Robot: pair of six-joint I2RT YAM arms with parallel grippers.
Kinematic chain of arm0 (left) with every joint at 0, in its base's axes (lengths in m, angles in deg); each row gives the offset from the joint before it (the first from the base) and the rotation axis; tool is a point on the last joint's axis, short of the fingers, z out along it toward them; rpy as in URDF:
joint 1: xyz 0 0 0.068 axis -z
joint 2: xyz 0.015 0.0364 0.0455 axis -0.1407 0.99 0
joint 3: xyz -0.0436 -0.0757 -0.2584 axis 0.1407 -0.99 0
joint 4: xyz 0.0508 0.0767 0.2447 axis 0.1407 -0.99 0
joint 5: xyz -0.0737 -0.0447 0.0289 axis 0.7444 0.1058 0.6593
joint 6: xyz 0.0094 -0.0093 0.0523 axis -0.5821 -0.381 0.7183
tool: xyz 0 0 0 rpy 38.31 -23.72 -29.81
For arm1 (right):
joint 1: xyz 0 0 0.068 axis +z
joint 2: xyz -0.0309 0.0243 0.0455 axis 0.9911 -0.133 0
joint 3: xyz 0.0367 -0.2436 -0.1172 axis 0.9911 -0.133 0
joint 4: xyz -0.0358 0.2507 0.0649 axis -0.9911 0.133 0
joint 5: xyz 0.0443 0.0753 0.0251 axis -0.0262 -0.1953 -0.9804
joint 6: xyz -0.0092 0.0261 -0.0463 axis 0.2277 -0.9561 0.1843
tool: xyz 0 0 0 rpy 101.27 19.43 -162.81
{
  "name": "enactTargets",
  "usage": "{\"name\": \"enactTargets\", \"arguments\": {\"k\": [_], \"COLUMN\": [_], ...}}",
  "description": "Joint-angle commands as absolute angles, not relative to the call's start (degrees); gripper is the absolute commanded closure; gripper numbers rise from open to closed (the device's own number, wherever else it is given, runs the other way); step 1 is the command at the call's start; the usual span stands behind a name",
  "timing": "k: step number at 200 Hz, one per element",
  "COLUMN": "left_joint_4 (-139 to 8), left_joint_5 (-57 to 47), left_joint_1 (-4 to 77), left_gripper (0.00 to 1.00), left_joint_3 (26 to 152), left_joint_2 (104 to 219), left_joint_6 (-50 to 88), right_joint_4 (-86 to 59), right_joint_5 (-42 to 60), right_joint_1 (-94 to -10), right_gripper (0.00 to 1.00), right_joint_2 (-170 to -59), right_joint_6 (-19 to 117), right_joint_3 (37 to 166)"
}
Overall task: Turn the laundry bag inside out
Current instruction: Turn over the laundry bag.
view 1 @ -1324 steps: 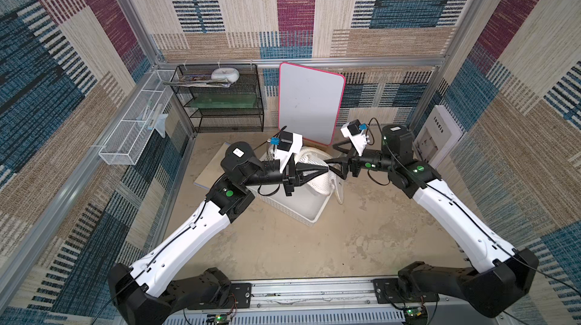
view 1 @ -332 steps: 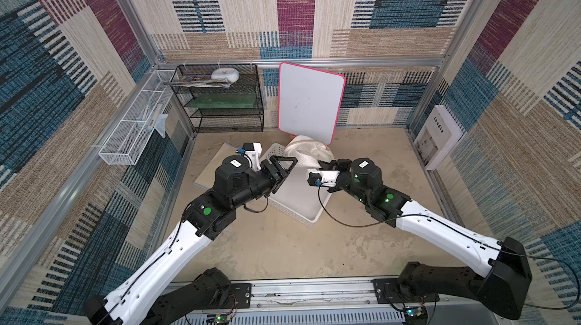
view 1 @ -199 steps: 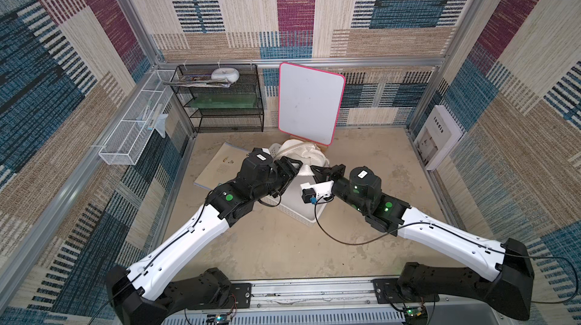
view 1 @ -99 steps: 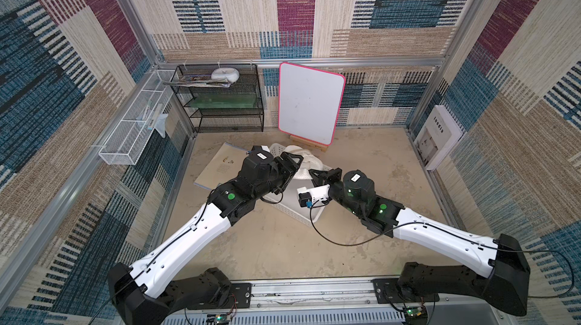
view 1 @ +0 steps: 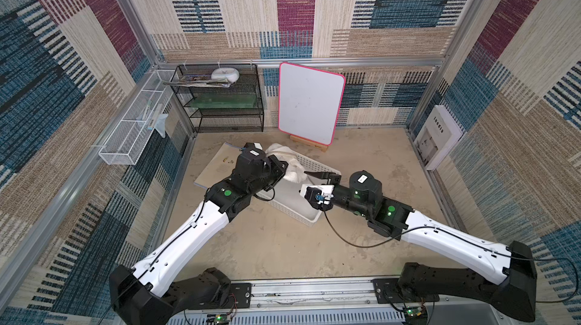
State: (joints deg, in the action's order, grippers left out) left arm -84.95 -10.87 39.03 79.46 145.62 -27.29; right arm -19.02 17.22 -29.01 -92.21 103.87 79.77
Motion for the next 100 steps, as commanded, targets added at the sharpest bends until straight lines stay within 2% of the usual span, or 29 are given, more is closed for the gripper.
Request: {"name": "enactTargets", "arguments": {"k": [1, 35, 100], "left_joint_4": [-82.2, -87.8, -89.8], "left_joint_5": [0.9, 10.3, 15.4], "left_joint_1": [36.1, 34.6, 34.5], "left_gripper": [1.0, 1.0, 1.0], "left_joint_3": [80.9, 85.8, 87.5], "left_joint_2": [145.5, 146.5, 146.0], "left_joint_6": [-11.9, -6.4, -4.7], "right_joint_4": [-16.9, -22.8, -27.6], "right_joint_5": [11.4, 9.7, 14.6], "right_joint_1": [-32.0, -38.0, -39.6], "right_gripper": [0.36, 0.34, 0.34], "right_joint_2": [-91.6, -92.8, -95.4], "right_joint_6": [86.4, 81.0, 79.7], "right_joint_3": [83.6, 83.3, 83.3]}}
